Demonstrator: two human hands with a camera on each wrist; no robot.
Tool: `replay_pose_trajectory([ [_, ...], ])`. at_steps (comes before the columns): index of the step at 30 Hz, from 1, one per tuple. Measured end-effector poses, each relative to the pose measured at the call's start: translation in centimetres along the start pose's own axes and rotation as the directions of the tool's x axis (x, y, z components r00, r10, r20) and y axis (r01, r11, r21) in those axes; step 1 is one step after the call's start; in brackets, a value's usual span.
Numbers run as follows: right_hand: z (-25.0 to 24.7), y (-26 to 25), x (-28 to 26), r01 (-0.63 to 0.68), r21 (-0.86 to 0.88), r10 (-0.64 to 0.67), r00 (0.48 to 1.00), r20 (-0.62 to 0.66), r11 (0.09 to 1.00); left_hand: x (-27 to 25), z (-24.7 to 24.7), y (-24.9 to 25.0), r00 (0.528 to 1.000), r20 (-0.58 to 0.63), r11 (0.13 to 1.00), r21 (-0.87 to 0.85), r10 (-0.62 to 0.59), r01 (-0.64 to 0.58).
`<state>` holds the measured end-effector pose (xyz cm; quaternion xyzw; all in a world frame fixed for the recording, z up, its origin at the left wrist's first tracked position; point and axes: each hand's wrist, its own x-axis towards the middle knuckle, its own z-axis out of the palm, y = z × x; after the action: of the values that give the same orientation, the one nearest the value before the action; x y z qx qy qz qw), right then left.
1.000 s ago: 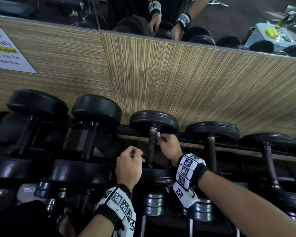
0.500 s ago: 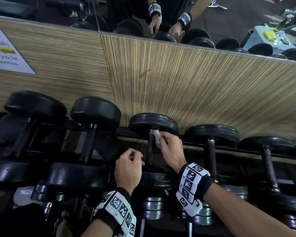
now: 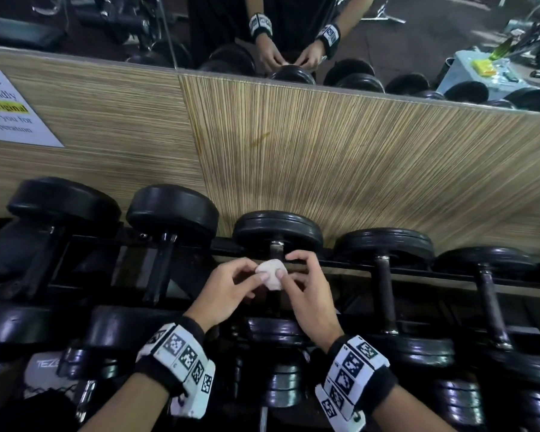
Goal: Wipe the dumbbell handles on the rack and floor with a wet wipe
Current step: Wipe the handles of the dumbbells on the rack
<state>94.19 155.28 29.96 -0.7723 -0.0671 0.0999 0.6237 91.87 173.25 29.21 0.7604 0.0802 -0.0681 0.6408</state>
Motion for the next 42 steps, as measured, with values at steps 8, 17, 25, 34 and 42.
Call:
replay_pose_trajectory([
  [8, 0.0, 2.0, -0.5, -0.079, -0.009, 0.075, 0.975, -0.211, 0.997, 6.5, -0.5, -3.2, 0.943, -0.181, 0.958, 0.023, -0.278, 0.287],
  [17, 0.0, 1.3, -0.6, -0.106, -0.030, 0.096, 0.967, -0.236, 0.994, 8.0, 1.4, -2.2, 0.982, 0.008, 0.981, 0.044, -0.189, 0.188],
  [25, 0.0, 1.1, -0.6, -0.092, -0.076, 0.073, 0.971, -0.230, 0.993, 4.4, 1.3, -0.2, 0.964, -0.032, 0.892, 0.388, 0.264, -0.232],
  [34, 0.0, 1.2, -0.5, -0.111, -0.054, 0.095, 0.968, -0.230, 0.992, 4.0, 0.0, -1.3, 0.937, -0.233, 0.845, 0.524, 0.260, -0.104],
  [42, 0.1, 1.3, -0.5, -0.115, -0.026, 0.107, 0.970, -0.218, 0.993, 7.8, 0.8, -3.4, 0.988, 0.095, 0.955, 0.283, -0.124, 0.093],
])
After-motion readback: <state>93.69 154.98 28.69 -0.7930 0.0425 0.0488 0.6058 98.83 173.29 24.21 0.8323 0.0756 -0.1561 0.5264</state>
